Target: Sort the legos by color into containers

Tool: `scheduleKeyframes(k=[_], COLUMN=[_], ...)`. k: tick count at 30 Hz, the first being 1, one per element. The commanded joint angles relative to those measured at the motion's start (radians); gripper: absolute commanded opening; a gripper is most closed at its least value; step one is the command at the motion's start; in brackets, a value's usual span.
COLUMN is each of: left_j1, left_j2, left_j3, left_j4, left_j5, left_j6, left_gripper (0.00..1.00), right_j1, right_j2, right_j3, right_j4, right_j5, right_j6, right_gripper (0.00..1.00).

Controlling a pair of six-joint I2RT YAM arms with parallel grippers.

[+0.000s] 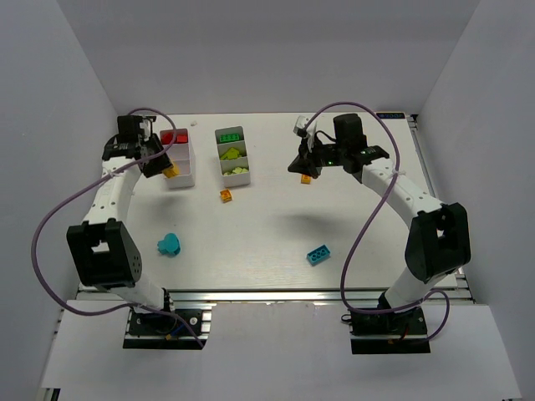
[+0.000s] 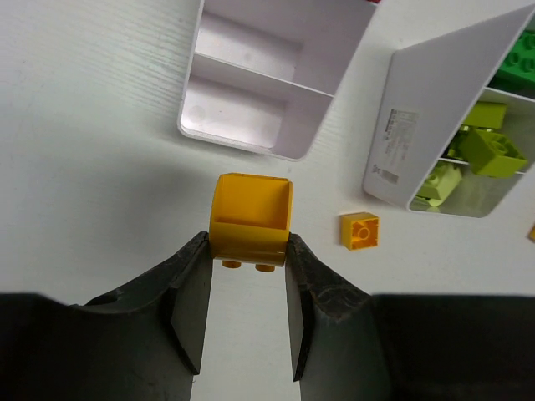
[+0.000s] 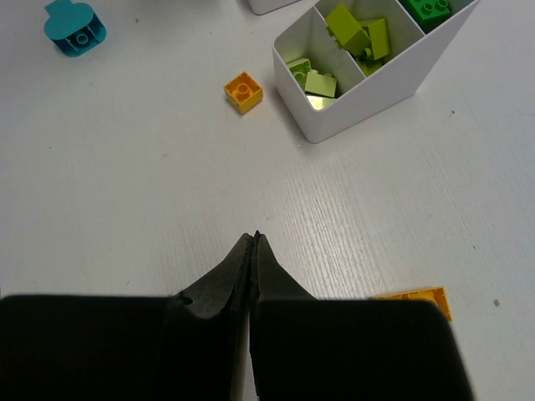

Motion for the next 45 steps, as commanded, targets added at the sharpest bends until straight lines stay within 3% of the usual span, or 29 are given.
scheduleKeyframes(k=[1, 14, 45], left_j1=[-0.015, -0.061, -0.068], left_j2=[0.036, 0.199, 0.138], left_j3=[0.090, 0.247, 0.208], left_j4=[-0.144, -0.238, -0.178], left_j5=[-0.056, -0.078, -0.081], left_j6=[0.060, 0.087, 0.073], left_gripper=[0.00, 0.00, 0.00], right_j1=[0.001, -0.001, 0.001], right_j2=[0.008, 0.007, -0.004], right_j3=[0.045, 0.023, 0.026], right_j4=[0.012, 0.037, 0.052], right_j5=[-0.007, 0.002, -0.002], right_j6=[0.016, 0.039, 0.058], right_gripper=[0.00, 0.00, 0.00])
